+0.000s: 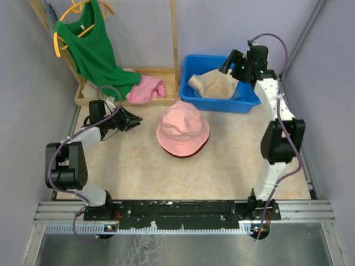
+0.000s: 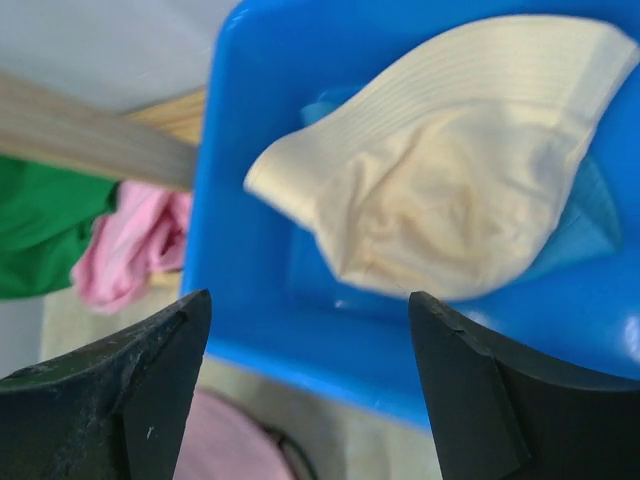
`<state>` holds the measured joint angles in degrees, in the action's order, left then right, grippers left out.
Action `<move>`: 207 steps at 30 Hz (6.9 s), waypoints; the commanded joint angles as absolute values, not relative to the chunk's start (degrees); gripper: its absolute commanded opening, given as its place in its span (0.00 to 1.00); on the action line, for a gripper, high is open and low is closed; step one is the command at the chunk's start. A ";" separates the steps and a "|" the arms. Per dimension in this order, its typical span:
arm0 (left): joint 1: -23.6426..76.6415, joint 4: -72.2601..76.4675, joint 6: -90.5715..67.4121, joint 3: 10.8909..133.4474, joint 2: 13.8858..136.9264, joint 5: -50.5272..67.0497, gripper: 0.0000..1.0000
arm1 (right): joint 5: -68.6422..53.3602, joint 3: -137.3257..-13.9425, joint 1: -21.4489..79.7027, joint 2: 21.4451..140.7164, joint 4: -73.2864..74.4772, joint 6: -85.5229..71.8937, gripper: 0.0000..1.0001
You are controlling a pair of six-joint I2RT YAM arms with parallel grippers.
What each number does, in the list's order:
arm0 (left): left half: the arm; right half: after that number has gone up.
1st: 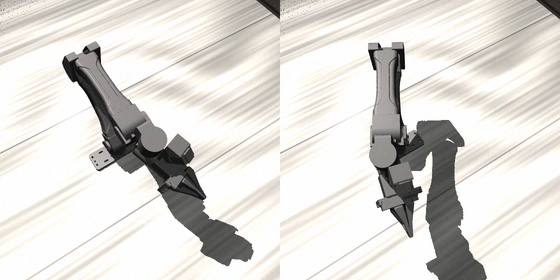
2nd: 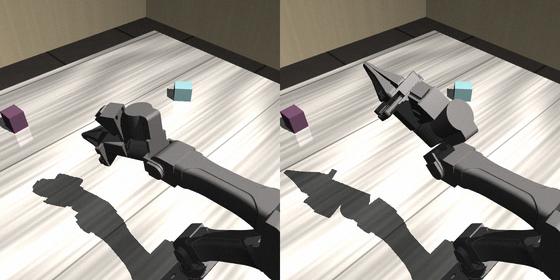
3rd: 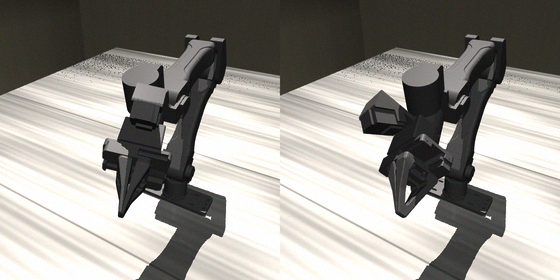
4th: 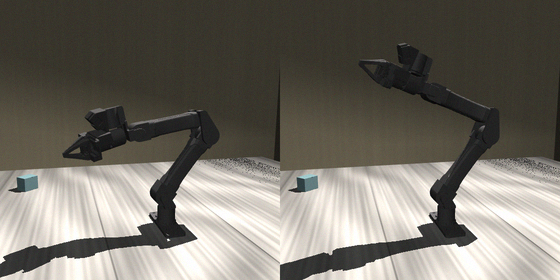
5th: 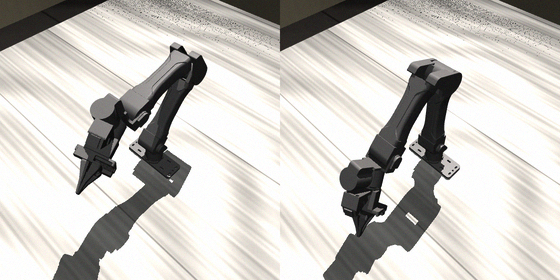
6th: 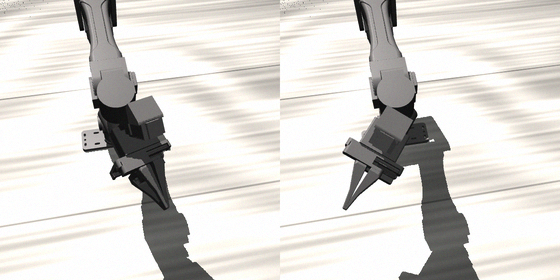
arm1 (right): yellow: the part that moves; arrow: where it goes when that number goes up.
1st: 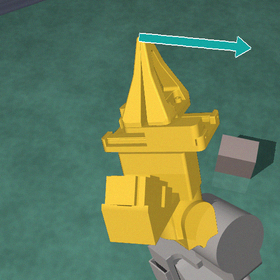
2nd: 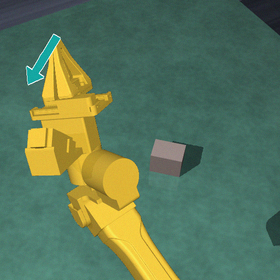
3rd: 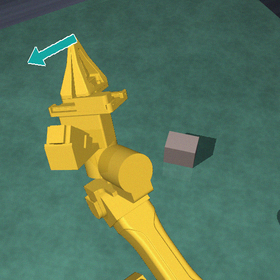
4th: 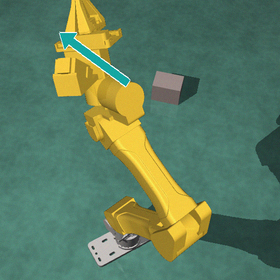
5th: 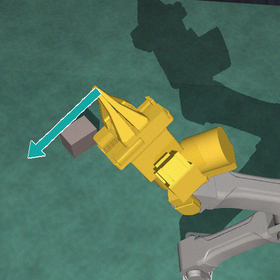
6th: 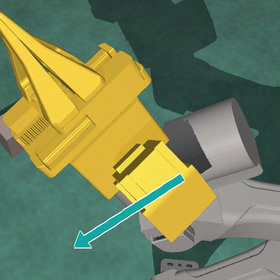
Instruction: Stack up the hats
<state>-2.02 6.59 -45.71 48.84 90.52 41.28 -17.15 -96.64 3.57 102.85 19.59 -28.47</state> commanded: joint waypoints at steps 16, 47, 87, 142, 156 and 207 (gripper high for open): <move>-2.78 0.97 -43.25 55.01 93.61 39.16 0.38 | -0.46 -140.06 3.15 139.18 53.07 -18.45 0.97; -4.13 -1.65 -42.40 53.38 90.43 38.38 0.29 | -0.47 -132.65 1.21 129.72 37.00 -23.66 0.00; -4.13 -1.47 -43.19 52.80 90.18 38.89 0.29 | -14.38 -137.63 4.58 132.18 36.53 -21.41 0.65; -4.13 -1.05 -43.20 50.71 88.53 38.89 0.28 | -3.09 -117.64 -2.20 129.12 37.13 -8.20 0.76; -4.08 -1.86 -43.92 53.50 86.06 41.94 0.28 | -3.88 -109.65 -2.24 116.27 34.11 -11.31 0.00; 24.93 13.85 -27.61 94.25 97.68 42.28 0.86 | -41.15 -108.75 3.22 88.99 10.18 -60.05 0.00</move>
